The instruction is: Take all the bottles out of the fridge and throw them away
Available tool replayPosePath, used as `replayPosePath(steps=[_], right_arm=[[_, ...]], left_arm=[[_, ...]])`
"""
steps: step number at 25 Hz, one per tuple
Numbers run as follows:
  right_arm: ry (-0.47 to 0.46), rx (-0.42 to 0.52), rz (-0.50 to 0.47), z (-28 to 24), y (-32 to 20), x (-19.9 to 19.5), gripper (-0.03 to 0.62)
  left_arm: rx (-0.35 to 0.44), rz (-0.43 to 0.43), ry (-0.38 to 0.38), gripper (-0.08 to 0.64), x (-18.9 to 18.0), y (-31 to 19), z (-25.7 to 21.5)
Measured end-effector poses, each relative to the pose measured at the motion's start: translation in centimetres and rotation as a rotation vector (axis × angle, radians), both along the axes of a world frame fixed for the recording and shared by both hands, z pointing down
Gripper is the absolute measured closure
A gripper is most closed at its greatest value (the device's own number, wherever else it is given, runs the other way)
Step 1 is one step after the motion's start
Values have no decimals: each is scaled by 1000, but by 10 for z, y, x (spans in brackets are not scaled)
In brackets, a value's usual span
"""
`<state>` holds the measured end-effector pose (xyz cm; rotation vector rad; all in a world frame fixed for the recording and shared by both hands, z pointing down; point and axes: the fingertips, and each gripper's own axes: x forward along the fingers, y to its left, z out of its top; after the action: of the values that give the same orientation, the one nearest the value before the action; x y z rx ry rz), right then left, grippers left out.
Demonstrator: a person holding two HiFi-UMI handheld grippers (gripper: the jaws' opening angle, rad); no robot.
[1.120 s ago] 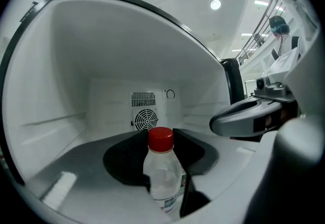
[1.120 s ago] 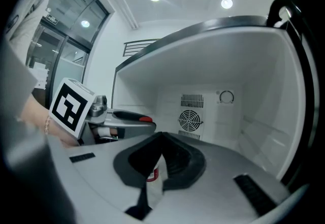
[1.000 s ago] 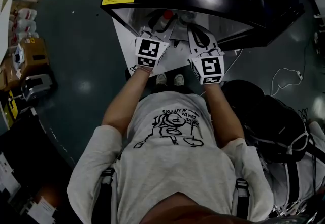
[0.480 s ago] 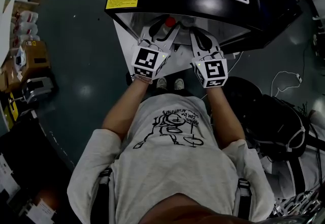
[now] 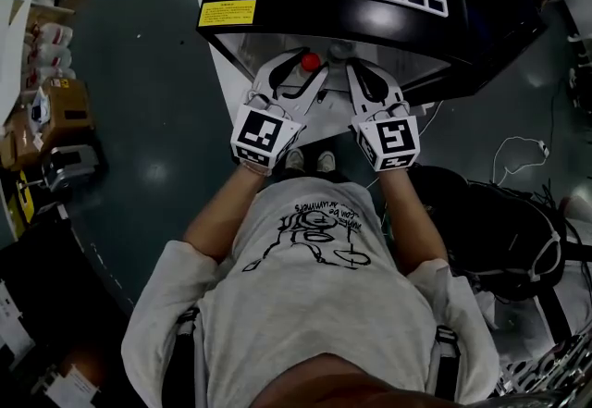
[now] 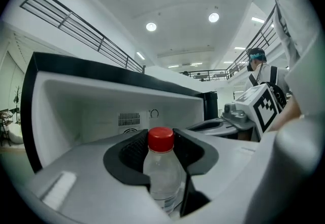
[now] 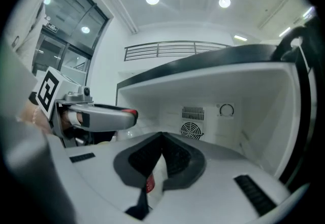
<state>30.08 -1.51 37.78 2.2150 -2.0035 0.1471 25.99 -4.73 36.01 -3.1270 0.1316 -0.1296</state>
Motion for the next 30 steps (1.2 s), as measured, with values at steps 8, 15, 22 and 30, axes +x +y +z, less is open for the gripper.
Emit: replayPosePath(steps=[8, 15, 22, 30], right_arm=[[-27, 4, -37, -21, 7, -19, 583], [-41, 17, -67, -46, 12, -28, 583], [-39, 19, -100, -62, 22, -33, 583], [-23, 15, -134, -86, 34, -44, 583]], left_arm=[[-19, 25, 3, 402, -21, 13, -17], [-46, 27, 11, 402, -31, 12, -34], [-33, 36, 29, 402, -43, 20, -49], [-50, 61, 46, 402, -53, 30, -70]])
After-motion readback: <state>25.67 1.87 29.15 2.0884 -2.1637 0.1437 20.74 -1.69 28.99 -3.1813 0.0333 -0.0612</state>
